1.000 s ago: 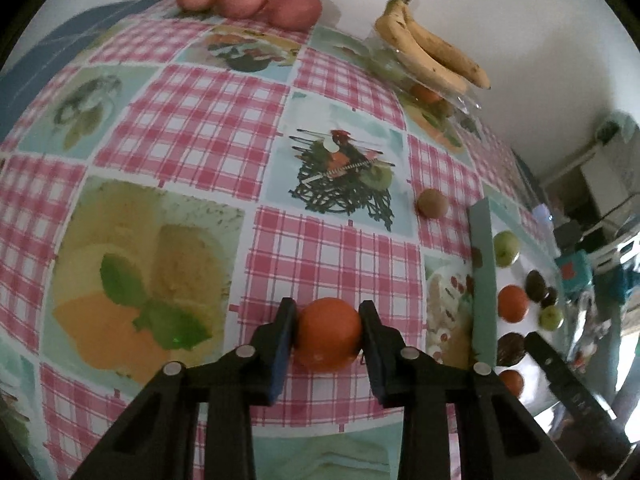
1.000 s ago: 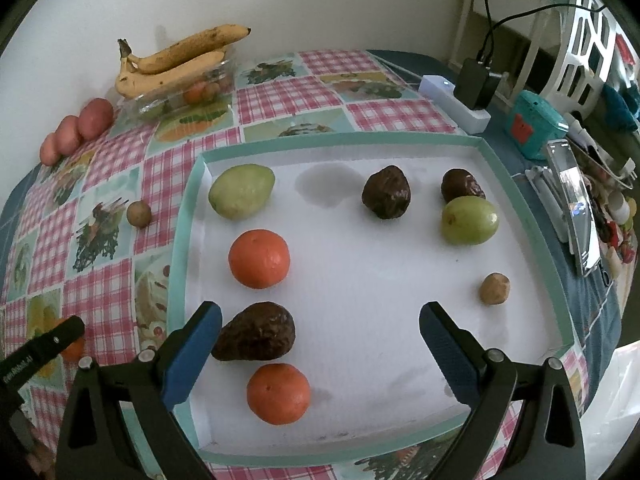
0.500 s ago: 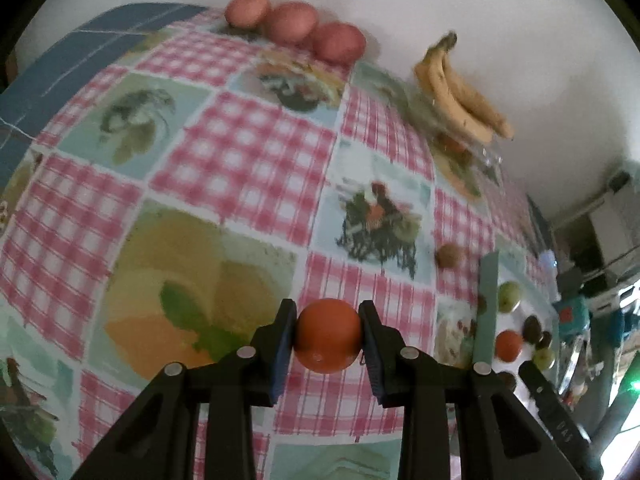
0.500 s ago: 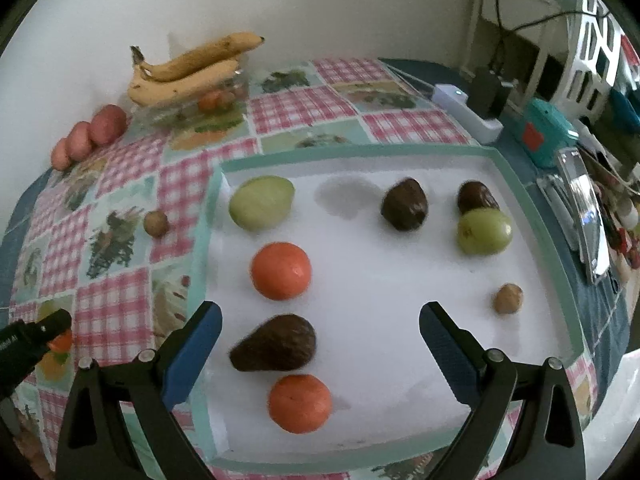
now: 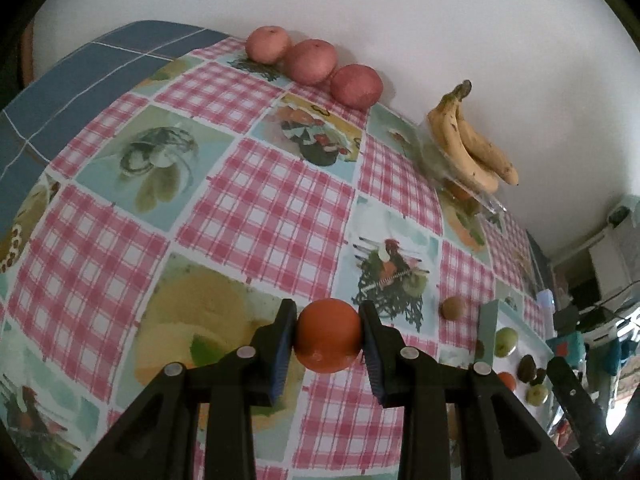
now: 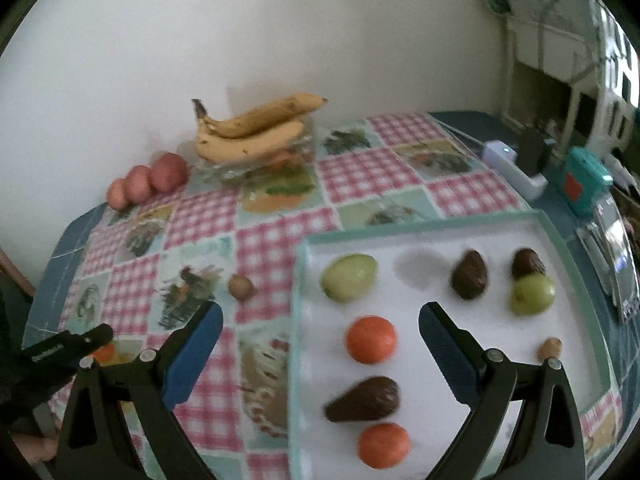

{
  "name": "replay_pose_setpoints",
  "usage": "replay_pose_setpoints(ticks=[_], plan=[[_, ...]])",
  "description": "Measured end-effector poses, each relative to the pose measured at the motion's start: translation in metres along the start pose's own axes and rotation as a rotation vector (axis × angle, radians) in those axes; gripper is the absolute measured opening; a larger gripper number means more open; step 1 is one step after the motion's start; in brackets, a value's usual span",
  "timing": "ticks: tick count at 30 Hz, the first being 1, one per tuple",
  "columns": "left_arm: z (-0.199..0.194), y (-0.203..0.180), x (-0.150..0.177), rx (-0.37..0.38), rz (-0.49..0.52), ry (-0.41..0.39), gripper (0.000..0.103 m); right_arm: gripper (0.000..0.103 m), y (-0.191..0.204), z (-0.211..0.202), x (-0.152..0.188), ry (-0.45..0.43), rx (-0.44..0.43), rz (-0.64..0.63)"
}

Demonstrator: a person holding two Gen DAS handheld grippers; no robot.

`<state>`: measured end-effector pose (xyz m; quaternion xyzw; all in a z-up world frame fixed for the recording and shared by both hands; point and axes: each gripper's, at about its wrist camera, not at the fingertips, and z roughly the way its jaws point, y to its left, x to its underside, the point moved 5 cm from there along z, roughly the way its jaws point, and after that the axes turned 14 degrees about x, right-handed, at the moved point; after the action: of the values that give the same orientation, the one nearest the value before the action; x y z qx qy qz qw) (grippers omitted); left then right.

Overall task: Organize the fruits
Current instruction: 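Grasp the small round brown fruit with the right gripper while the left holds the orange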

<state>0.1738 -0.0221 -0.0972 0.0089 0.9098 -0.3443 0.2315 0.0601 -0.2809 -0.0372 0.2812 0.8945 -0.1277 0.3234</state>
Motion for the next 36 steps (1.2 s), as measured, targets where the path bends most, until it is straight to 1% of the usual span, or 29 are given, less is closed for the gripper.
replay_pose_setpoints(ticks=[3, 5, 7, 9, 11, 14, 17, 21, 23, 27, 28, 32, 36], plan=[[-0.001, 0.003, -0.006, 0.007, -0.011, -0.015, 0.034, 0.097, 0.017, 0.004, -0.004, 0.018, -0.053, -0.003], [-0.001, 0.006, -0.011, 0.009, -0.019, -0.024, 0.034, 0.091, 0.031, 0.009, -0.006, 0.038, -0.079, -0.021], [-0.001, 0.008, -0.016, 0.013, -0.024, -0.033, 0.034, 0.089, 0.044, 0.015, -0.008, 0.052, -0.083, -0.05], [0.001, 0.009, -0.02, 0.016, -0.026, -0.034, 0.034, 0.084, 0.054, 0.021, -0.008, 0.07, -0.092, -0.063], [0.005, 0.012, -0.022, 0.015, -0.029, -0.032, 0.034, 0.074, 0.066, 0.03, -0.008, 0.103, -0.098, -0.077], [0.012, 0.017, -0.026, 0.012, -0.04, -0.026, 0.034, 0.071, 0.079, 0.046, -0.008, 0.154, -0.098, -0.091], [0.016, 0.023, -0.03, 0.018, -0.062, -0.025, 0.034, 0.065, 0.091, 0.06, -0.008, 0.18, -0.087, -0.123], [0.019, 0.029, -0.033, 0.026, -0.089, -0.026, 0.034, 0.06, 0.098, 0.08, -0.006, 0.219, -0.058, -0.152], [0.022, 0.03, -0.034, 0.023, -0.089, -0.024, 0.034, 0.056, 0.099, 0.092, -0.004, 0.245, -0.038, -0.147], [0.028, 0.033, -0.034, 0.015, -0.097, -0.012, 0.034, 0.054, 0.101, 0.111, 0.001, 0.291, -0.032, -0.124], [0.029, 0.034, -0.034, 0.014, -0.101, -0.01, 0.034, 0.054, 0.102, 0.112, 0.0, 0.269, -0.019, -0.133], [0.032, 0.037, -0.034, 0.01, -0.118, -0.005, 0.034, 0.053, 0.106, 0.117, -0.002, 0.253, 0.006, -0.173], [0.032, 0.038, -0.033, 0.01, -0.122, -0.004, 0.034, 0.048, 0.11, 0.118, -0.001, 0.228, 0.054, -0.23]])
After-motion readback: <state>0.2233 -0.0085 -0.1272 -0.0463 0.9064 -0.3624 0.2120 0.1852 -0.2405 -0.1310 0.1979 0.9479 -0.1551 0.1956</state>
